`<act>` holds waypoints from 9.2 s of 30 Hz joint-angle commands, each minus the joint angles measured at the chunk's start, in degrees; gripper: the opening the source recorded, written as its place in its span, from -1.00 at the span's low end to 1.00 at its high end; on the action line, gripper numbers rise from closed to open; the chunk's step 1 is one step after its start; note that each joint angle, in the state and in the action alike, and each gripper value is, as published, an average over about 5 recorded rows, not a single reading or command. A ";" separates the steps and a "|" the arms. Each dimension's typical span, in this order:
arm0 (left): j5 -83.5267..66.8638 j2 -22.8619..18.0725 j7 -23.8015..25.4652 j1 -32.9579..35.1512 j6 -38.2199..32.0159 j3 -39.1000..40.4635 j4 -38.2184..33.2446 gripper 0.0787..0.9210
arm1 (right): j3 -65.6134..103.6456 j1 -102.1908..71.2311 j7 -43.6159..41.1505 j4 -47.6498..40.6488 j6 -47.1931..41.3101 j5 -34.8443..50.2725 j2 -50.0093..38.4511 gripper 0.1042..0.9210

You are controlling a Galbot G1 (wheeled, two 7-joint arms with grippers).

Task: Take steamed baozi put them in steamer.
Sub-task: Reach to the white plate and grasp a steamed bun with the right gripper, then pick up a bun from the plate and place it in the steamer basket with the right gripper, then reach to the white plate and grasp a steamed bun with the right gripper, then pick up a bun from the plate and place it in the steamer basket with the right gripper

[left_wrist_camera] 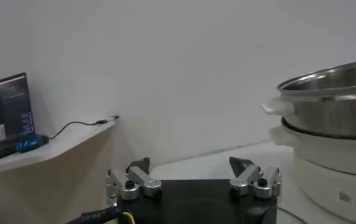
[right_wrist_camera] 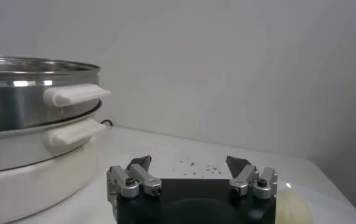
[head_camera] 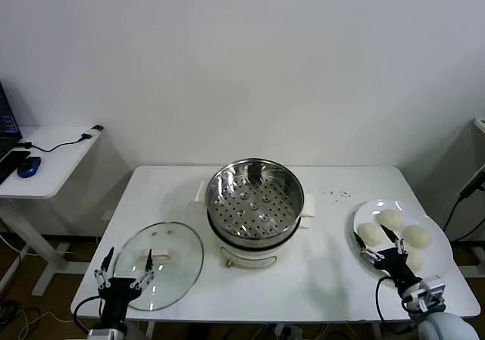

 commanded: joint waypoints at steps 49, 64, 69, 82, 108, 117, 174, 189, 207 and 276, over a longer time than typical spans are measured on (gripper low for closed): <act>-2.40 2.31 -0.96 1.39 -1.10 -0.57 2.54 0.77 | -69.92 83.50 -50.04 -64.02 10.65 -46.17 -12.68 0.76; -2.17 2.34 -0.95 1.25 -1.03 -0.89 3.42 0.77 | -62.56 80.94 -46.94 -71.58 12.31 -53.39 -6.93 0.76; -2.07 2.25 -0.94 1.16 -1.02 -0.89 3.60 0.77 | -61.52 80.73 -46.82 -72.49 12.51 -54.69 -6.15 0.76; -2.10 2.34 -1.01 1.43 -1.16 -1.07 3.74 0.77 | -60.99 80.72 -49.03 -72.76 12.13 -54.72 -5.85 0.36; -2.95 2.26 -1.25 3.82 -1.85 -1.09 2.62 0.77 | -85.48 97.76 -56.53 -51.77 15.32 -34.37 -12.48 0.21; -3.58 2.20 -1.25 4.77 -1.88 -1.27 1.67 0.77 | -104.30 118.74 -58.15 -39.29 25.47 -25.09 -4.96 0.22; -3.03 1.98 -1.25 5.20 -1.27 -1.55 1.28 0.77 | -94.87 105.33 -53.11 -36.82 42.95 -44.88 11.95 0.76; -3.34 1.35 -1.43 6.61 -1.34 -1.48 -0.95 0.77 | -118.92 124.33 -43.69 -30.40 4.45 -4.02 -16.59 0.76; -2.10 0.73 -1.29 7.68 -1.25 -0.93 -1.39 0.77 | -94.87 86.24 -49.10 -35.67 -8.57 -12.12 -30.34 0.76; -0.69 0.82 -2.19 8.65 -1.90 0.45 -2.10 0.77 | -125.94 129.08 -47.67 -41.79 -11.42 20.74 -0.38 0.17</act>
